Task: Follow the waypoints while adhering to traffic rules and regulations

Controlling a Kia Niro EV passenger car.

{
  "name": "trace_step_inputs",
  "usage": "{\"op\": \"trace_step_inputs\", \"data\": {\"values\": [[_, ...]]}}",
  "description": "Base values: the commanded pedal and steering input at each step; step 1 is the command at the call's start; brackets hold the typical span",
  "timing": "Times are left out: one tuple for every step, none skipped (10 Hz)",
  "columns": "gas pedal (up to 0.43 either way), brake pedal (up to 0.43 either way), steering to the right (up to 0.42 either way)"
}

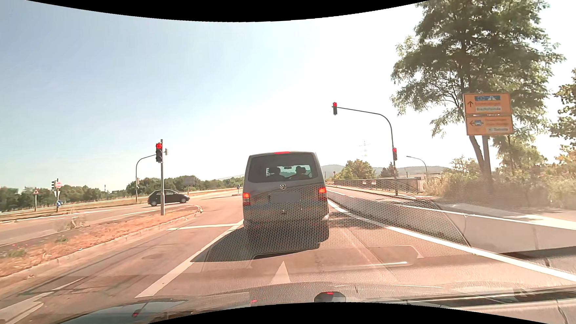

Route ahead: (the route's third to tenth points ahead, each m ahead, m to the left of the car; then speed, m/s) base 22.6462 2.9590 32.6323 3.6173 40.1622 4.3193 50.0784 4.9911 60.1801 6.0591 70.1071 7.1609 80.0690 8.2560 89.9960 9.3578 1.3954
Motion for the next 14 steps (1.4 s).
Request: {"op": "trace_step_inputs", "data": {"values": [[0.000,0.171,-0.004],[0.000,0.177,-0.004],[0.000,0.177,-0.004],[0.000,0.177,-0.004],[0.000,0.177,-0.004],[0.000,0.177,-0.004],[0.000,0.177,-0.004],[0.000,0.177,-0.004],[0.000,0.171,-0.004],[0.000,0.165,-0.004],[0.000,0.152,-0.004],[0.000,0.146,-0.004],[0.000,0.128,-0.004],[0.000,0.122,-0.004]]}}
